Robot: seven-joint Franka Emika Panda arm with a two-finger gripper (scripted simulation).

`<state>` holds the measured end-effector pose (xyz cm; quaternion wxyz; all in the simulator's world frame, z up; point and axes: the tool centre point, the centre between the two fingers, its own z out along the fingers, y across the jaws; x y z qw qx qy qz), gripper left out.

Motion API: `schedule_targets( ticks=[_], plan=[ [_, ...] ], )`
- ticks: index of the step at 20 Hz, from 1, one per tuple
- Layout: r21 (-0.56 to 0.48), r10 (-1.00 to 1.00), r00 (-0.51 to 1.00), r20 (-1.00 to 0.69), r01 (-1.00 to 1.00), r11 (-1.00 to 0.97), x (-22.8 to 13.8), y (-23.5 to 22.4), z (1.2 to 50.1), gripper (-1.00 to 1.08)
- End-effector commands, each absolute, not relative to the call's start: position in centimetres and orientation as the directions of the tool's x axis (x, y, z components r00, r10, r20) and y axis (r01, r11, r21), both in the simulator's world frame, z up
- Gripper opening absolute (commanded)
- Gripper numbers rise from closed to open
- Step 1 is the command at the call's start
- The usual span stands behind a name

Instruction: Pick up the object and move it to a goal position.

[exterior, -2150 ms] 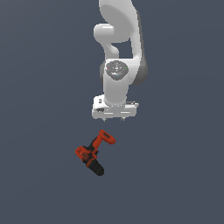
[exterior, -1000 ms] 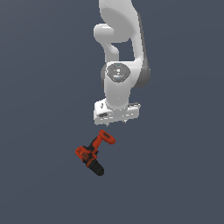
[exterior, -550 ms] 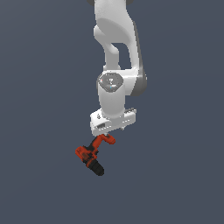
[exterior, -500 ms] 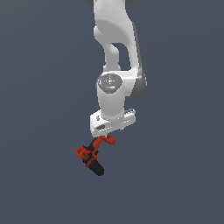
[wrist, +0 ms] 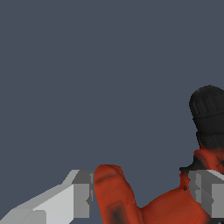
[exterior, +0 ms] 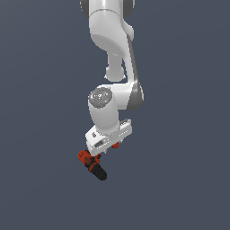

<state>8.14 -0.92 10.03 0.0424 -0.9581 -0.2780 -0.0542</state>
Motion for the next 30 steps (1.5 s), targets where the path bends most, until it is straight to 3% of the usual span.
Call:
schedule_targets(
  ticks=[1,16,30],
  plan=[
    [-0.047,0.565,0.811,0.154,0.577,-0.815,9.2,-1.5,9.5,0.68],
    [0.026,0.720,0.624,0.304,0.750,-0.661,14.4,-6.2,7.0,0.68],
    [0.079,0.760,0.545,0.354,0.792,-0.605,16.1,-8.8,6.1,0.68]
  ],
)
